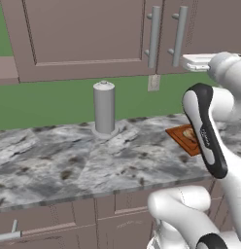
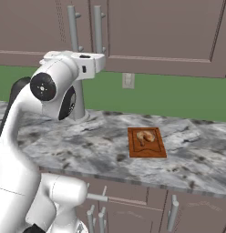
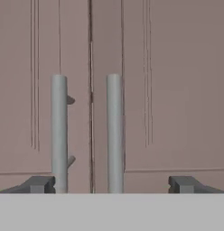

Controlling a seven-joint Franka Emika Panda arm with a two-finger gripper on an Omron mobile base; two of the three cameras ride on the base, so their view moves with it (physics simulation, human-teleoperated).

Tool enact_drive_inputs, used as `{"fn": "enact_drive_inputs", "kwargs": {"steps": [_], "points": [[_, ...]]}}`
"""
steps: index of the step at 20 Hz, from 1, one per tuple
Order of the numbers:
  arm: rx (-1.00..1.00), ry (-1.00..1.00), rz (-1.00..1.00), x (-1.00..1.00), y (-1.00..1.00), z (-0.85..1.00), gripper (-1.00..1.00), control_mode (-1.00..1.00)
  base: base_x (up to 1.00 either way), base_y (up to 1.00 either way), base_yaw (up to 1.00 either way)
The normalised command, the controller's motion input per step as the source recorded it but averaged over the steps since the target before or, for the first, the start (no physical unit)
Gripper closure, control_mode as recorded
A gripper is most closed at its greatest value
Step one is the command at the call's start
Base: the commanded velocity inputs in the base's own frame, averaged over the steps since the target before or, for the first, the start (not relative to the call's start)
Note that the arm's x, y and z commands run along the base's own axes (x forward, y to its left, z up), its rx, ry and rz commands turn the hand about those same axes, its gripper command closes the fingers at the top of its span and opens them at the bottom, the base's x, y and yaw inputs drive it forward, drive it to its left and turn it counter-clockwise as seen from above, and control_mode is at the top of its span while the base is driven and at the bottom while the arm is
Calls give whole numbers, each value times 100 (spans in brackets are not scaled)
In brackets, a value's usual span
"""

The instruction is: Open the cabinet, retrieve the rolling pin, and place it next to the meat on the cutting board to prepare for tenderizing.

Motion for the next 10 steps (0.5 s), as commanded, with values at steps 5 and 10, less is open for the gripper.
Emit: {"fn": "enact_drive_inputs", "kwargs": {"steps": [5,10], "points": [[0,0,0,61,-2,0,-100,-100,0,0,0],[0,0,0,52,-13,3,-100,-100,0,0,0]]}}
